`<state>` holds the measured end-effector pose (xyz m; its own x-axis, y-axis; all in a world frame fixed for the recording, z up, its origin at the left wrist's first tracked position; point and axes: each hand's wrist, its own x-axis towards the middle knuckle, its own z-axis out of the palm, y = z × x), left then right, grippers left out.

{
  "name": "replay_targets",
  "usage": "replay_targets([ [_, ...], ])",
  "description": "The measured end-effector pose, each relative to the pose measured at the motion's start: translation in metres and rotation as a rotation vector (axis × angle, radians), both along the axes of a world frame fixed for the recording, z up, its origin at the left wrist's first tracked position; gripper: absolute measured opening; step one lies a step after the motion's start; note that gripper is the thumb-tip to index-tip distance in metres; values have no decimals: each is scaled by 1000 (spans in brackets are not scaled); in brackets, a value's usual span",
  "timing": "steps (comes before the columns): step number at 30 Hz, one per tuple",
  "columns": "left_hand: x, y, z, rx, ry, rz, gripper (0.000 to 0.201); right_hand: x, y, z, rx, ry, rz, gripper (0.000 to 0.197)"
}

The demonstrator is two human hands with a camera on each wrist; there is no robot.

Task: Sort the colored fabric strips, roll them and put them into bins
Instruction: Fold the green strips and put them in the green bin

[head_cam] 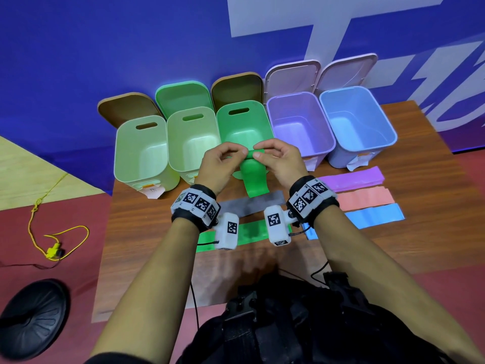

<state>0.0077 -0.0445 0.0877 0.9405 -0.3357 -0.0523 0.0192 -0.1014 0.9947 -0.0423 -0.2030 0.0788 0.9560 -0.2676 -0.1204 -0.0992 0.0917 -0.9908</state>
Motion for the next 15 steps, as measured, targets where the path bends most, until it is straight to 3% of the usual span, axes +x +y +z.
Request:
replay_targets([
  [7, 2, 0, 1, 25, -39, -9, 16, 0, -1, 1, 23, 35, 16, 13],
  [15, 3, -1, 1, 24, -11, -4, 5, 3, -3, 1, -26, -7, 5, 17],
])
